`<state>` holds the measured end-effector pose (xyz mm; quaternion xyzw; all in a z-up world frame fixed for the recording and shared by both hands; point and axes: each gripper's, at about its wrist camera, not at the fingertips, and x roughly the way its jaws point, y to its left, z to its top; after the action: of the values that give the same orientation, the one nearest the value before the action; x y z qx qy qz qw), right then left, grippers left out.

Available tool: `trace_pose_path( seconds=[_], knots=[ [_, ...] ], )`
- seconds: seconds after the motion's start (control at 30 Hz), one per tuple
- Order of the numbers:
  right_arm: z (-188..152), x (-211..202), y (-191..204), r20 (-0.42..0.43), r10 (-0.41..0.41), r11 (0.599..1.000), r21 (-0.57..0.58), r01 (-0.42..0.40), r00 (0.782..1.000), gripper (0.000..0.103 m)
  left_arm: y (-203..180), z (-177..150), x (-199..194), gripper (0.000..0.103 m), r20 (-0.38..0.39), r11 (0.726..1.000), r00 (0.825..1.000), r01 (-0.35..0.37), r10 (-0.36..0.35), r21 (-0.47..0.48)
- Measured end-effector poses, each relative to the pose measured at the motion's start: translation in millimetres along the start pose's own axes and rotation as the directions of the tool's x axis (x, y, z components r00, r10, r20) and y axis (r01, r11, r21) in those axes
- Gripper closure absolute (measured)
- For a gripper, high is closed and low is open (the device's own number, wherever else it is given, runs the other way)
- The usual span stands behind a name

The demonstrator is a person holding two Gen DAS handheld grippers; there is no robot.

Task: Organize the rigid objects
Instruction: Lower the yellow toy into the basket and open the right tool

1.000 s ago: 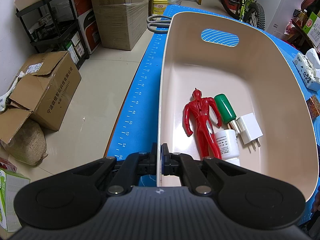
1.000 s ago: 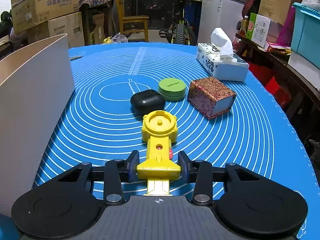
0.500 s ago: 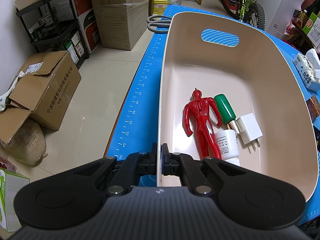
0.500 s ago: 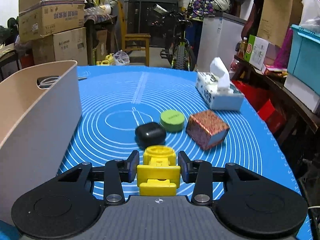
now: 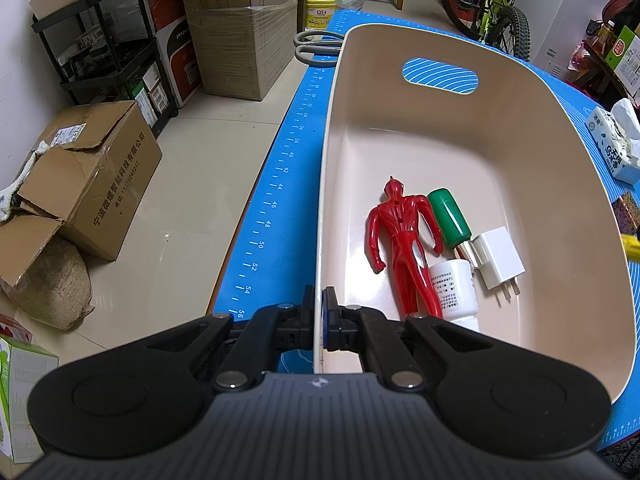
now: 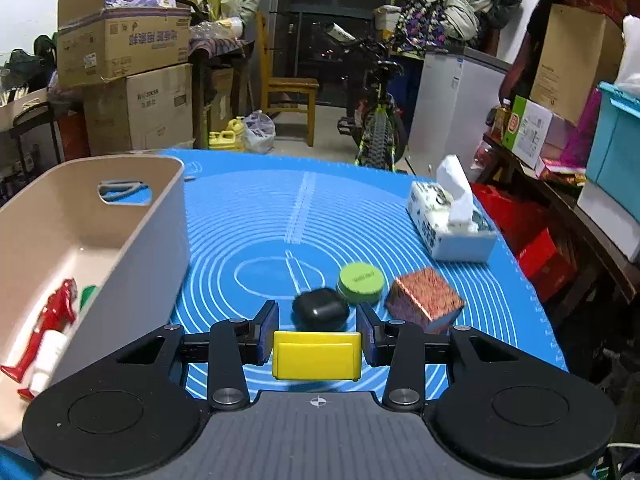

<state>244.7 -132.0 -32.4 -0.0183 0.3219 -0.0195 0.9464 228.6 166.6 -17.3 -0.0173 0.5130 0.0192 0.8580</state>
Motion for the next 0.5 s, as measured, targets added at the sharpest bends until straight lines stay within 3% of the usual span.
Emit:
trace_pose_path(
  seconds=[0.5],
  knots=[
    [61.8,-30.2,47.3,0.129,0.123,0.990,-0.080,-0.113,0.984,0.055,0.1,-1.4,0.4,0.099,0.004,1.000,1.000,0.001,-0.001,-0.002]
  ],
)
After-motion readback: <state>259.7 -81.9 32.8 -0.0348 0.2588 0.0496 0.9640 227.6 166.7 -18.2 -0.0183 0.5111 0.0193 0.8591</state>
